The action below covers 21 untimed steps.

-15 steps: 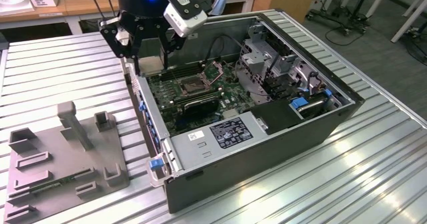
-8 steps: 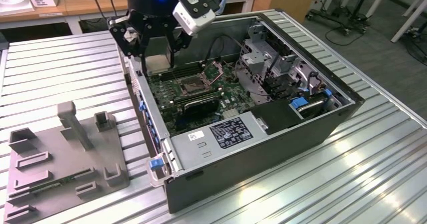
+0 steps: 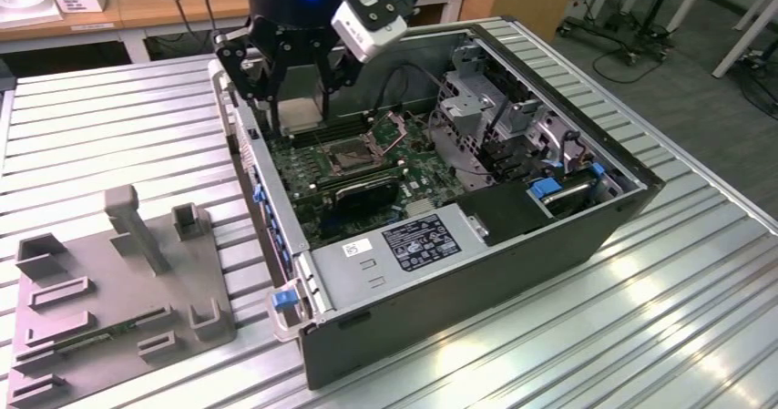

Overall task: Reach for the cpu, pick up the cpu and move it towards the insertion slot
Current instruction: 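Pick up the cpu and move it towards the insertion slot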

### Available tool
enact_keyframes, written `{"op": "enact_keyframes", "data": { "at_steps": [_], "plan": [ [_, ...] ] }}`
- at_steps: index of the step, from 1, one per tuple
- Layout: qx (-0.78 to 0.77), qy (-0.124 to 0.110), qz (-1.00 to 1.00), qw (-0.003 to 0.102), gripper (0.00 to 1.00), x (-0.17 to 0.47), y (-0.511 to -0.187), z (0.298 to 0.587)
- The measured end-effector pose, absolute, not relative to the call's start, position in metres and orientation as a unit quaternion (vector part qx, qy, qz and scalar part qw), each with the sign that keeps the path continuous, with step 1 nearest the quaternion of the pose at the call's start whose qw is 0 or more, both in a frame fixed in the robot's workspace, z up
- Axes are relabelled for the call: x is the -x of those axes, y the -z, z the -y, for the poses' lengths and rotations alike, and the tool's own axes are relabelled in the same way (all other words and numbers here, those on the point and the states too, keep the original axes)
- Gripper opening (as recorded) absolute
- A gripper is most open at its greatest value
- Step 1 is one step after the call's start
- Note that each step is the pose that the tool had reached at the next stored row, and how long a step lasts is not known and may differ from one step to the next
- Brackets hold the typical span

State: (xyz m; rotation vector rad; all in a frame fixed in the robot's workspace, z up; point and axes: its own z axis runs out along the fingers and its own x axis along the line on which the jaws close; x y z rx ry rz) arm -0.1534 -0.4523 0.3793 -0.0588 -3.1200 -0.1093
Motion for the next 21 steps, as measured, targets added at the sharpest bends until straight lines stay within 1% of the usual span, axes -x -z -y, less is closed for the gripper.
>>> {"op": "enact_keyframes", "data": {
  "at_steps": [21],
  "plan": [
    [0.019,0.035,0.999,0.010,0.55,0.129,-0.379,0.452]
  ]
}}
